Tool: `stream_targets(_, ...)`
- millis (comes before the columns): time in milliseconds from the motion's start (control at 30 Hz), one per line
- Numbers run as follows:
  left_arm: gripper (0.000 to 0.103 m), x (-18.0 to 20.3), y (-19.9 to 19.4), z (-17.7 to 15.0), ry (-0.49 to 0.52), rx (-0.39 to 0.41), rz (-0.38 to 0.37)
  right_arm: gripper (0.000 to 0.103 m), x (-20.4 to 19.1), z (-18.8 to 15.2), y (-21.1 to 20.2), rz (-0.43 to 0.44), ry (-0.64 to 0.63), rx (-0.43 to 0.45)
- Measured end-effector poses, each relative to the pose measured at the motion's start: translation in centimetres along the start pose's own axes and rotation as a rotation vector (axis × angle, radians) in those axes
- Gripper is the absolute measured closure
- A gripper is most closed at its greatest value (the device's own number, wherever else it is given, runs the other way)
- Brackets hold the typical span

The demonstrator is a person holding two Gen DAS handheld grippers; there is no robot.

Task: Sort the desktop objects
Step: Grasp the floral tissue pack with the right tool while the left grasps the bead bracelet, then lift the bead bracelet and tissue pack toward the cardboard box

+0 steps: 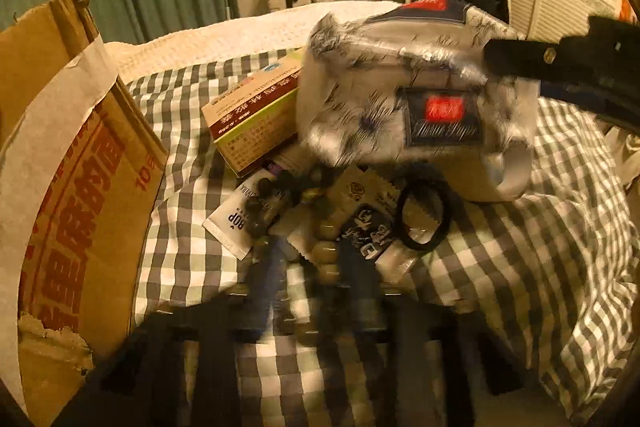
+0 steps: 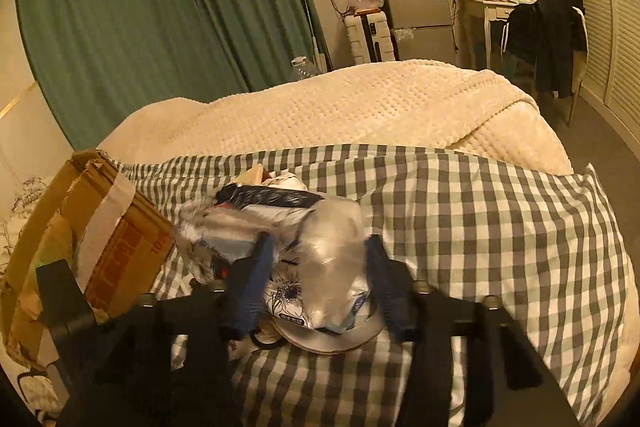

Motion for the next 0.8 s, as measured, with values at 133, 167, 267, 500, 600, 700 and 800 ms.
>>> stream_targets(133, 0.092, -0.4, -1.1, -0.7, -0.017, -0.019, -0.03, 0.075, -0.3, 0.0, -0.5, 0.002, -0.003, 0.009)
stream_targets(167, 0.092, -0.4, -1.5, -0.7, -0.013, -0.017, -0.036, 0.079, -0.3, 0.0, -0.7, 0.008, 0.011, 0.012)
stream_targets(267, 0.092, -0.1, -3.7, -0.6, 0.019, 0.004, -0.055, 0.083, -0.1, 0.1, -1.6, -0.003, 0.028, 0.031)
stream_targets(500, 0.092, -0.6, -9.5, 0.4, 0.078, 0.066, -0.088, 0.085, 0.3, -0.3, -4.5, -0.039, 0.113, 0.072)
stream_targets(600, 0.092, -1.0, -11.5, 0.6, 0.072, 0.103, -0.094, 0.086, -0.5, 0.1, -5.9, -0.058, 0.109, 0.114)
stream_targets(700, 0.092, -1.6, -13.3, 1.0, 0.049, 0.128, -0.104, 0.086, -1.7, 0.3, -7.6, -0.074, 0.086, 0.157)
stream_targets(800, 0.092, -2.1, -15.0, 1.3, 0.048, 0.172, -0.099, 0.086, -2.9, 0.5, -9.2, -0.094, 0.055, 0.184)
Point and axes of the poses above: each gripper's, at about its wrist camera, not at the fingertips, and y roughly the way its jaws point, x to its right, z to its top, the point moved 1 cm from there along y, roughly the way its jaws point, and after that the axes turned 1 degree about x, right-handed, at the moved point
